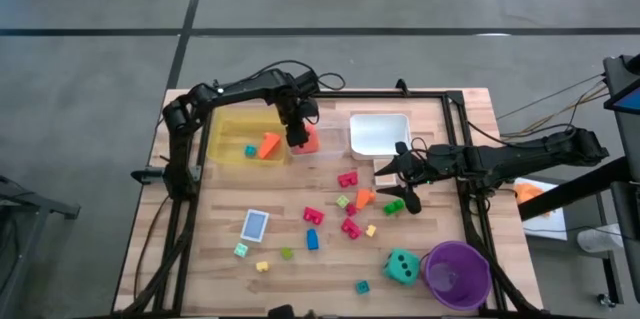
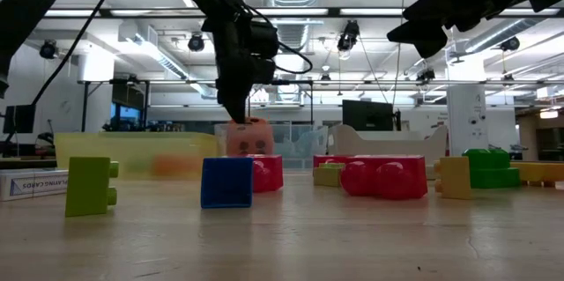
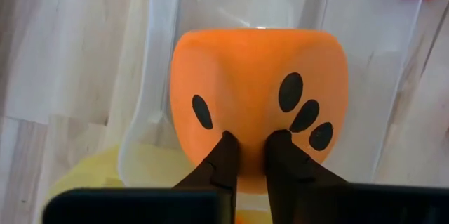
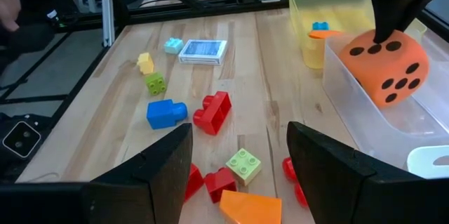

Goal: Pick & Place Toys
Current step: Put the orange dice into the transparent bin

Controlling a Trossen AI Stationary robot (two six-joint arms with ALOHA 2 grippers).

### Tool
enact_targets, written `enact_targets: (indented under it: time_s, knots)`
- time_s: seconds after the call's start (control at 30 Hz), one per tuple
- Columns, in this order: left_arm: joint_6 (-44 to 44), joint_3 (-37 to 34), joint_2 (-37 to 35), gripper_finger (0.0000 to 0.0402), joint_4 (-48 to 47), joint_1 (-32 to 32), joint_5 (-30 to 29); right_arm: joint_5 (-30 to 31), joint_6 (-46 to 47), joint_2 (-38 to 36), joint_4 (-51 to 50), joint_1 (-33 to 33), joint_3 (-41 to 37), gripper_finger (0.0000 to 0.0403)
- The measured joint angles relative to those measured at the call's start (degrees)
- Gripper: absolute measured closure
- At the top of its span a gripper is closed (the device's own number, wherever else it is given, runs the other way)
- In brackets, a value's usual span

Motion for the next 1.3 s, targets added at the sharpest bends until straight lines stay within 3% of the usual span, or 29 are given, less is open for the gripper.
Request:
enact_targets:
  time_s: [0.2,1.3]
  knots:
    - [0.20,0.00,0.04,0.0332,1.01,0.04,-0.25,0.00,0.13,0.00,0.00,0.00,0.00,0.0173]
    - [0.84,-0.11,0.18,0.0317,3.15,1.93,-1.75,-0.02,0.15,0.00,-0.01,0.00,0.00,0.0173]
